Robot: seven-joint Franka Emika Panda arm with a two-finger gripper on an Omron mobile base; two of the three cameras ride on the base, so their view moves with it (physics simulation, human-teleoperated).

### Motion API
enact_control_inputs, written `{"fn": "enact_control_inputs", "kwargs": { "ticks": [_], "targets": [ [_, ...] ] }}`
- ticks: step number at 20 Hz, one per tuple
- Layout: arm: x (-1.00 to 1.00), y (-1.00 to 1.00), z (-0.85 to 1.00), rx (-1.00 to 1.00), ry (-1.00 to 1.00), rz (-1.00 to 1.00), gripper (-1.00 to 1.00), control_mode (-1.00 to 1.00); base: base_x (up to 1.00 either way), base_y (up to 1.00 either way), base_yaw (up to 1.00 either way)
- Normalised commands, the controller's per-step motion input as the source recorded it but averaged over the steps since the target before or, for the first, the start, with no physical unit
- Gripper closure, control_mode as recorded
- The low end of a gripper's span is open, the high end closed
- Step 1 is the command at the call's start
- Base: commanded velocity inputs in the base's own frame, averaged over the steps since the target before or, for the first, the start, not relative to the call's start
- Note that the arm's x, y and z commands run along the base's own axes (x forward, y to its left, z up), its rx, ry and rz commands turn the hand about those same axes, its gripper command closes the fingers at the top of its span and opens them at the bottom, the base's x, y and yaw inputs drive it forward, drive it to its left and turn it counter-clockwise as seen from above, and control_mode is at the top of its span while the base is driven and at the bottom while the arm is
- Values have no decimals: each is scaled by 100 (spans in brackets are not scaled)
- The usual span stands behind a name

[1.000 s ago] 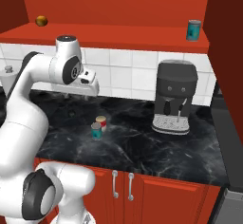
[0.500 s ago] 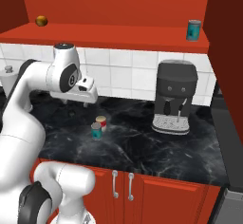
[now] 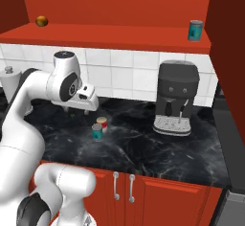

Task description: Pick the cans from the counter and place them in their designated side in the cabinet.

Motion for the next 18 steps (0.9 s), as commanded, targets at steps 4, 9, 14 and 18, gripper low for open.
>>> {"fn": "enact_control_inputs", "kwargs": {
  "ticks": [4, 9, 14, 18],
  "targets": [
    [0, 0, -10, -2, 0, 1, -100, -100, 0, 0, 0],
    [0, 0, -9, -1, 0, 1, -100, -100, 0, 0, 0],
    [0, 0, -11, 0, 0, 1, -100, -100, 0, 0, 0],
    [0, 0, -13, 0, 0, 1, -100, -100, 0, 0, 0]
  ]
}}
